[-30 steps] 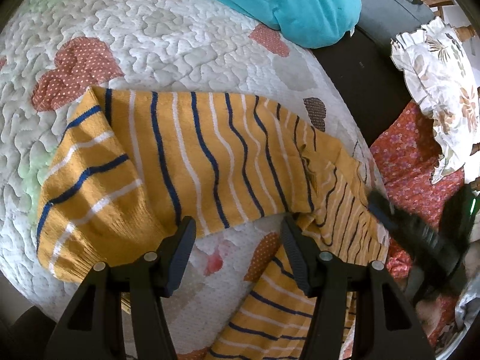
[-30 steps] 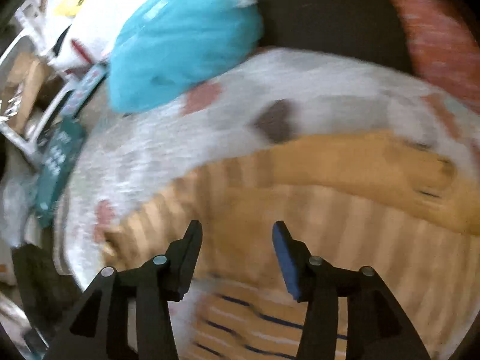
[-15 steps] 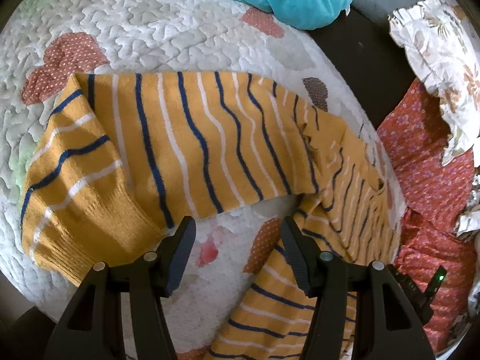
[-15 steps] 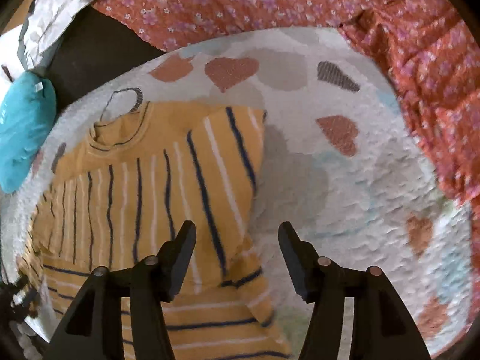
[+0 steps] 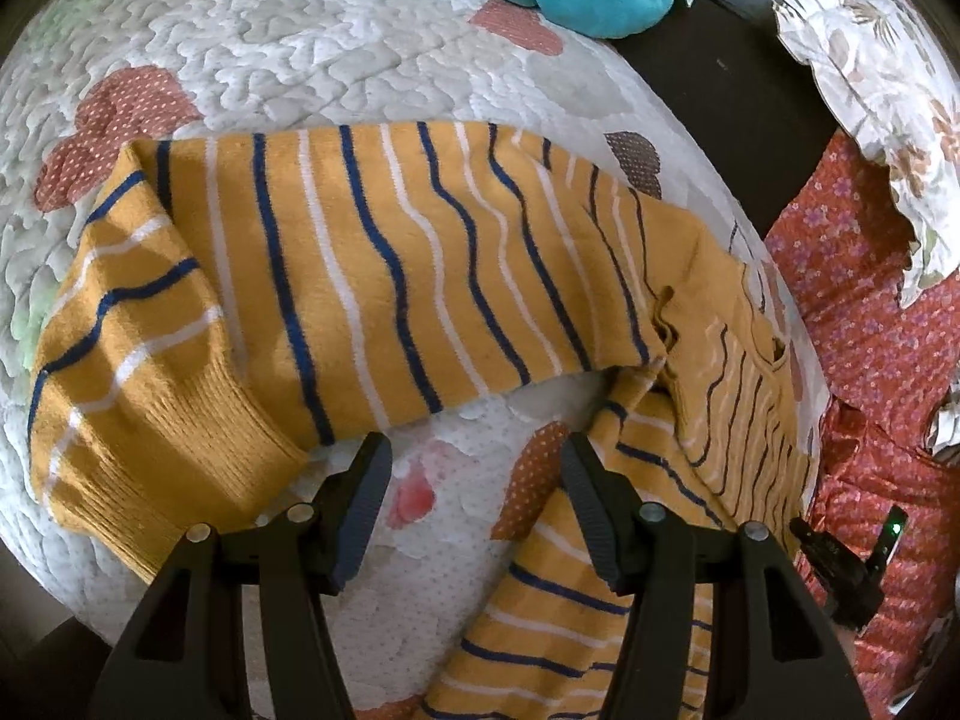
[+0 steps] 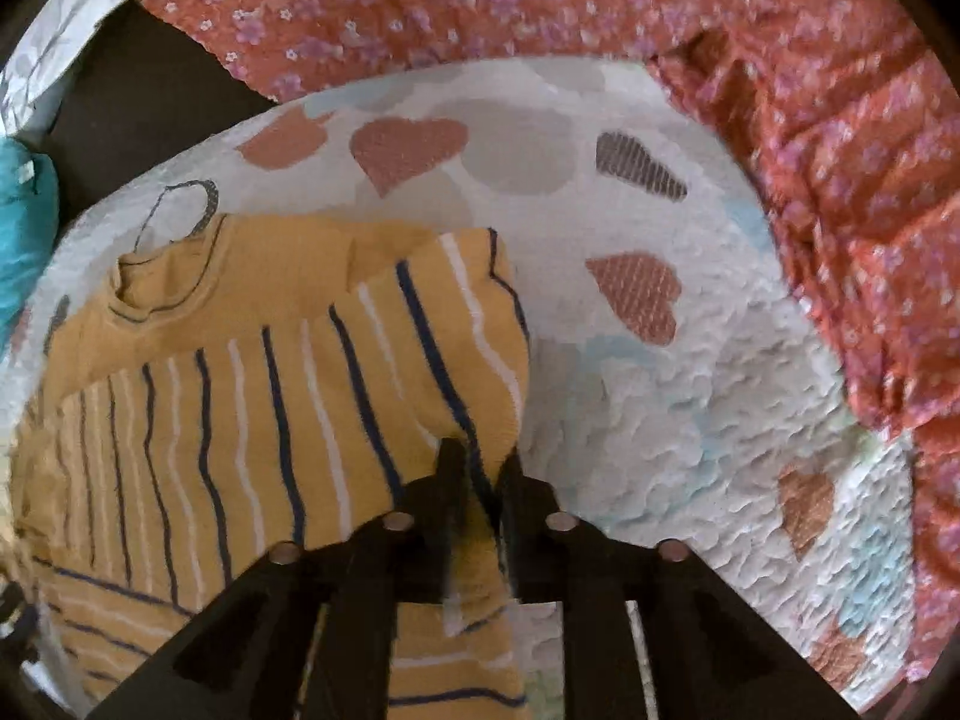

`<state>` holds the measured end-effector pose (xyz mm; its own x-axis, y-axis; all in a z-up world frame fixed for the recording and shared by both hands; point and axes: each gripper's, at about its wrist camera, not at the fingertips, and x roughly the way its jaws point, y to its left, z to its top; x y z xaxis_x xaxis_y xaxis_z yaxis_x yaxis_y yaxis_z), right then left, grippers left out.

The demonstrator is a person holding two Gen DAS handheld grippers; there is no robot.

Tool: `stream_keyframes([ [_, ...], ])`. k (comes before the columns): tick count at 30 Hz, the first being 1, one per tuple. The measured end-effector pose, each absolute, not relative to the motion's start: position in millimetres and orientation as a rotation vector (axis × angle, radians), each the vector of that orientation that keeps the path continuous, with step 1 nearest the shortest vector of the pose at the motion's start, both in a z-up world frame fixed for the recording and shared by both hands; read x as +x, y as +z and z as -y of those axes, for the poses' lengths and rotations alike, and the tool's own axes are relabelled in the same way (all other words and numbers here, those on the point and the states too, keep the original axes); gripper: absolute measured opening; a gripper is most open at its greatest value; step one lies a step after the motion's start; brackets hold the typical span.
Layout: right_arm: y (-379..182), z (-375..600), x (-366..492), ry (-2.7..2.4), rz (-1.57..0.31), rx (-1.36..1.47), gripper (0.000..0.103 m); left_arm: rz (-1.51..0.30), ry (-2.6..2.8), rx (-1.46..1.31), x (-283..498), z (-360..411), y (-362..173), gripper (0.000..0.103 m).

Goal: Fold small clothes

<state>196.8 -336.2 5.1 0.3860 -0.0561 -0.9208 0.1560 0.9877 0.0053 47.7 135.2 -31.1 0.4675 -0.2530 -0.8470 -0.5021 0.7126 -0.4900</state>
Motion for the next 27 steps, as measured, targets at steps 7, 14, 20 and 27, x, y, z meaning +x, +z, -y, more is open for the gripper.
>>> stream_keyframes([
  [7,19.1,353.2,137.5,-0.045,-1.105,0.209,0.059,-1.095,0.183,-0.823,46.4,-138.7,-30.7,0.058],
  [14,-26.7,339.6,118.7,-0.102,-1.212,0.101,0.005,-1.05,0.225,-0.813,34.8,-147.5,-23.4,0.058],
  [20,-27.2,396.7,117.8,-0.373,-1.217,0.114,0.005,-0.967,0.353,-0.872,10.6,-187.3,-12.1,0.058],
  [27,28.8,361.4,94.9,-0.19,-1.114,0.17,0.017,-0.965,0.637,-0.851,-27.4,-238.6,-12.7,0.058],
])
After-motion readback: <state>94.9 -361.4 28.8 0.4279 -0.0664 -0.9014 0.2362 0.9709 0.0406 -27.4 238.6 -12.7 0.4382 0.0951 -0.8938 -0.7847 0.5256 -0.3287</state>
